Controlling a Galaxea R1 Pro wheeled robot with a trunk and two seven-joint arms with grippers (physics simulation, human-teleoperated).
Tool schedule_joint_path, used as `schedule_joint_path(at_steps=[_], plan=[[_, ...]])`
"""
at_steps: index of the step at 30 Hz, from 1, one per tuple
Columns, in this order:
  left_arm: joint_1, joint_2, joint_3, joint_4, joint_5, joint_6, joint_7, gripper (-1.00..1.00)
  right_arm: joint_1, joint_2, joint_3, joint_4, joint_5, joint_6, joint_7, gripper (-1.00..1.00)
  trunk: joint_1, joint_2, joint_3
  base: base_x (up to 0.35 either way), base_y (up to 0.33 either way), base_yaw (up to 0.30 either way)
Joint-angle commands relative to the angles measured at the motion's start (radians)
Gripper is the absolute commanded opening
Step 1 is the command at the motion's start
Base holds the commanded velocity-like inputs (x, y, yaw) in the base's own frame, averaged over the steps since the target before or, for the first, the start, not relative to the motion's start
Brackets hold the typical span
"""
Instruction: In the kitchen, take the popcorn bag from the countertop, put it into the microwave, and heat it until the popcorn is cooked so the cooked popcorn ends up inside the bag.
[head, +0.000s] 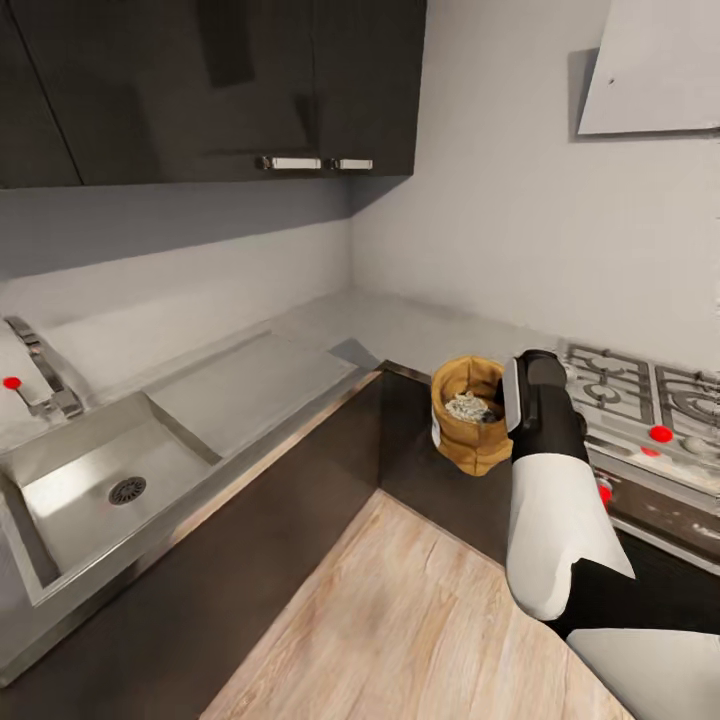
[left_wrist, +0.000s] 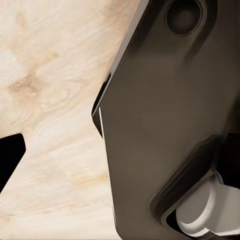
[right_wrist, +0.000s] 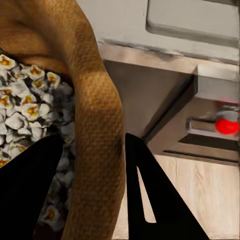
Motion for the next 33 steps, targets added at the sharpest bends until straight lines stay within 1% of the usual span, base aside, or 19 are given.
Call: schedule_joint_path(at_steps=[1, 5, 6, 7, 12, 14, 16, 18, 20, 25, 33], plan=[[0.000, 0.000, 0.003, -0.001, 0.001, -0.002, 0.003, 1.00, 0.005, 0.001, -0.002, -0.001, 0.004, 0.004, 0.004, -1.00, -0.001, -0.001, -0.001, -0.347, 0.000, 0.000], [0.000, 0.001, 0.001, -0.002, 0.001, -0.003, 0.002, 1.00, 0.010, 0.001, -0.002, 0.000, 0.004, 0.004, 0.008, -1.00, -0.001, -0.001, -0.001, -0.325, -0.052, 0.000], [0.000, 0.001, 0.001, -0.002, 0.000, -0.003, 0.002, 1.00, 0.040, 0.001, -0.002, 0.000, 0.004, 0.004, 0.010, -1.00, -0.001, -0.001, -0.001, -0.077, -0.011, 0.000], [0.000, 0.001, 0.001, -0.002, 0.001, -0.003, 0.002, 1.00, 0.051, 0.001, -0.002, 0.000, 0.004, 0.004, 0.010, -1.00, -0.001, -0.001, 0.001, -0.032, -0.005, 0.000], [0.000, 0.003, 0.002, -0.002, 0.005, -0.003, 0.002, 1.00, 0.062, 0.001, -0.002, 0.001, 0.004, 0.004, 0.011, -1.00, -0.001, -0.001, 0.008, -0.007, -0.001, 0.000], [0.000, 0.003, 0.004, -0.002, 0.006, -0.003, 0.002, 1.00, 0.076, 0.001, -0.002, 0.001, 0.003, 0.004, 0.011, -1.00, -0.001, -0.001, 0.011, 0.000, 0.000, 0.000], [0.000, 0.003, 0.004, -0.002, 0.007, -0.003, 0.002, 1.00, 0.087, 0.001, -0.003, 0.001, -0.015, 0.004, 0.017, -1.00, -0.001, -0.001, 0.014, 0.000, 0.000, 0.000], [0.000, 0.003, 0.005, -0.002, 0.007, -0.003, 0.002, 1.00, 0.093, 0.001, -0.004, 0.000, -0.060, 0.004, 0.026, -1.00, -0.001, -0.001, 0.018, 0.000, 0.000, 0.000], [0.000, 0.003, 0.004, -0.003, 0.007, -0.003, 0.002, 1.00, 0.099, 0.001, -0.004, 0.000, -0.082, 0.004, 0.028, -1.00, -0.001, -0.001, 0.021, 0.000, 0.000, 0.000], [0.000, 0.003, 0.005, -0.003, 0.009, -0.003, 0.002, 1.00, 0.153, 0.001, -0.004, -0.002, -0.083, 0.004, 0.028, -1.00, -0.001, -0.001, 0.029, 0.000, 0.000, 0.000], [0.000, 0.004, 0.007, -0.003, 0.011, -0.003, 0.002, 1.00, 0.161, 0.001, -0.005, -0.003, -0.083, 0.004, 0.027, -1.00, -0.001, -0.001, 0.042, 0.000, 0.000, 0.000]])
